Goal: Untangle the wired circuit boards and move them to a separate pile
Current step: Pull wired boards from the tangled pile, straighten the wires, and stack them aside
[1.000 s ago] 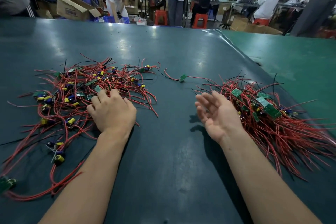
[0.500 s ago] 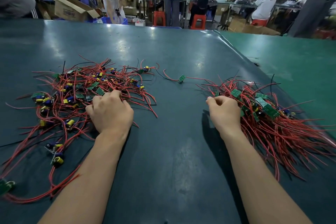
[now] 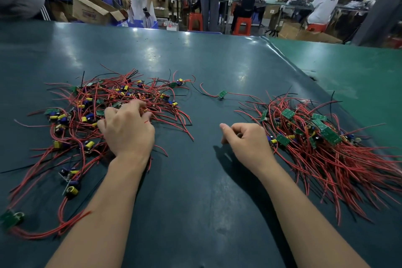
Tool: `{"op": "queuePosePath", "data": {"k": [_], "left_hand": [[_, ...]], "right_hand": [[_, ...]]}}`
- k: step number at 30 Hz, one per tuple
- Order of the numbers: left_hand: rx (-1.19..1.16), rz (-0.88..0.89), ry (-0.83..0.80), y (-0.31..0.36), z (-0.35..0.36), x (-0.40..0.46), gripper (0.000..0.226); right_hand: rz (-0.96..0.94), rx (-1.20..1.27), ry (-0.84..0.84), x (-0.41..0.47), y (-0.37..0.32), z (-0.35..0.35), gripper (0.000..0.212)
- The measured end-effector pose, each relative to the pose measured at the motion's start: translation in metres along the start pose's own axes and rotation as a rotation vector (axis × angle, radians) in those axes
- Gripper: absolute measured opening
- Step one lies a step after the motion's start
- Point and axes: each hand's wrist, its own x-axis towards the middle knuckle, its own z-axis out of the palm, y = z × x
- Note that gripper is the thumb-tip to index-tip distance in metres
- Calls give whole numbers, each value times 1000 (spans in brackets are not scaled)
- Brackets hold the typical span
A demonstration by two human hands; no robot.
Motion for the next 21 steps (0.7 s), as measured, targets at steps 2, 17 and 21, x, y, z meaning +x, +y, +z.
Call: {"op": "queuePosePath", "data": {"k": [2, 17, 21], "left_hand": [[-153, 50, 156, 2, -3, 1, 18], [-755, 1155, 8, 66, 1, -62, 20], [-847, 1040, 13, 68, 2, -67, 17]], "right_hand": [[3, 11, 5, 0, 0, 1, 43], [-205, 413, -268, -13, -15, 3, 43], [188, 982, -68, -5, -23, 2, 17]]}}
